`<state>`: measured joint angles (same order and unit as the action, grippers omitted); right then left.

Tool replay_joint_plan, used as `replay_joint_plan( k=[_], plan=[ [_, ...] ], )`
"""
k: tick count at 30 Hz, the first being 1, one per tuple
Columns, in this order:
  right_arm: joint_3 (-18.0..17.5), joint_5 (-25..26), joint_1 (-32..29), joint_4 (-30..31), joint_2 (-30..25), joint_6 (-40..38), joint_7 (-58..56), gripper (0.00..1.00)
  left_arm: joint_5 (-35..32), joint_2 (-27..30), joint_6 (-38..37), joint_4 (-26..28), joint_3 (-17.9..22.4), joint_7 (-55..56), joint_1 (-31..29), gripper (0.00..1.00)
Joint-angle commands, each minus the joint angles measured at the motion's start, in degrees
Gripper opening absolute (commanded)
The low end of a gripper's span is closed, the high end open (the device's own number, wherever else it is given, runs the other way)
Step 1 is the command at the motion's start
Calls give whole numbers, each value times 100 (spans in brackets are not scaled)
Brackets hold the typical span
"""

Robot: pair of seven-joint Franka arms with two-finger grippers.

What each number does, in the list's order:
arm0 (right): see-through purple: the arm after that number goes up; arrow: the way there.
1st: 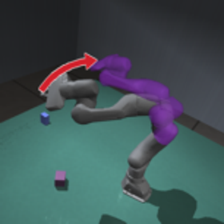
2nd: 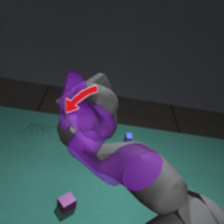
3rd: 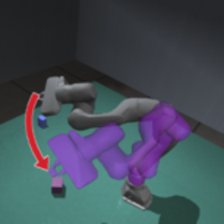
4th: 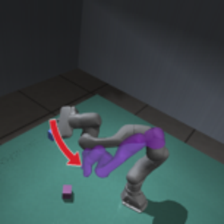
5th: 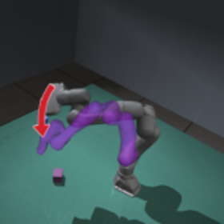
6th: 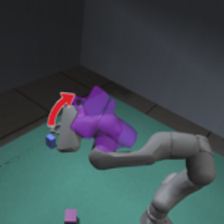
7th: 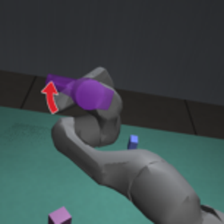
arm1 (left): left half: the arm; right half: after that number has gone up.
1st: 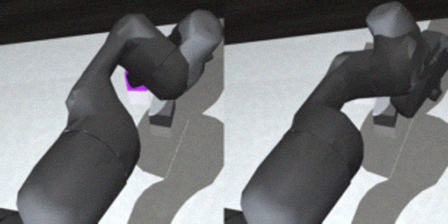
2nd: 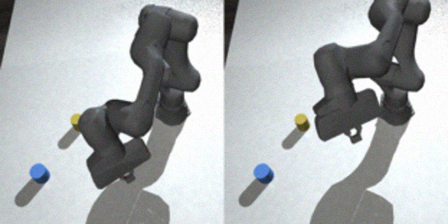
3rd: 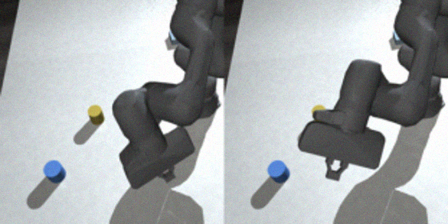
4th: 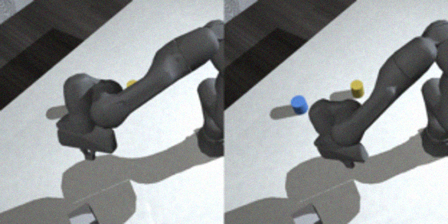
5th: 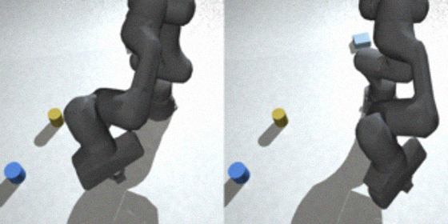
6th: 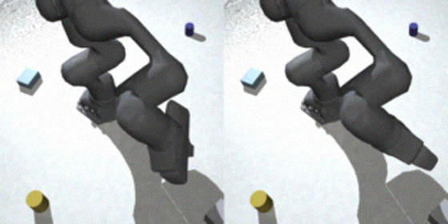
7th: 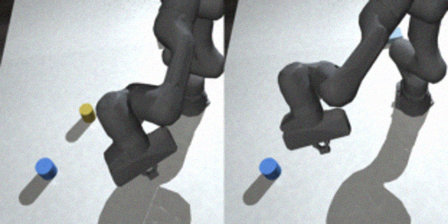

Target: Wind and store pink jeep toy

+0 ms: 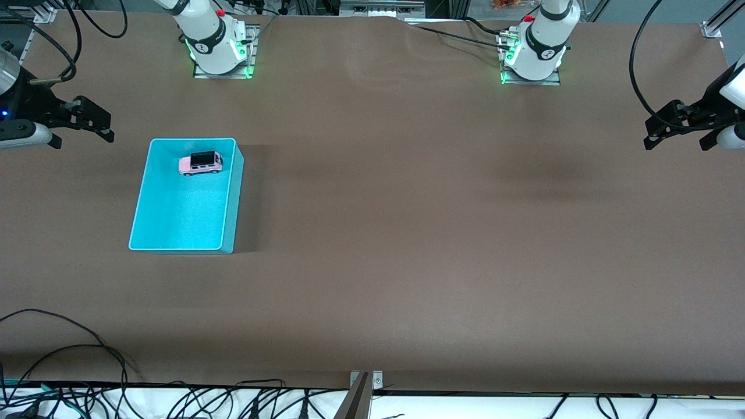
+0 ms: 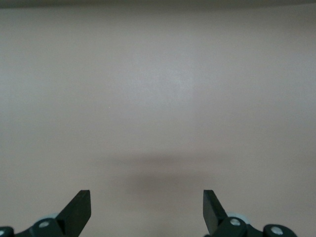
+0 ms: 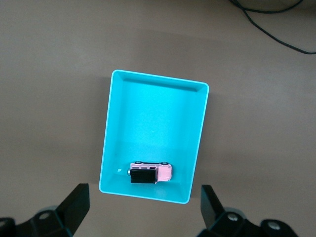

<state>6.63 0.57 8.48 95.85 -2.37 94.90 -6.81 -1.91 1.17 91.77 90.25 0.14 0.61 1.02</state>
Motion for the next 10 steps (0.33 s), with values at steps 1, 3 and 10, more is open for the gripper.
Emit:
replay_joint_plan(
  k=[1,3,10],
  plan=[
    [-21,83,-13,-145,35,-112,-22,100,120,-91,-133,-209,30,-113,3,100],
    [-21,83,-13,-145,35,-121,-22,100,120,-91,-133,-200,30,-113,3,100],
    [-21,74,4,-128,35,-121,-22,100,112,-91,-133,-200,30,-113,3,100]
  ],
)
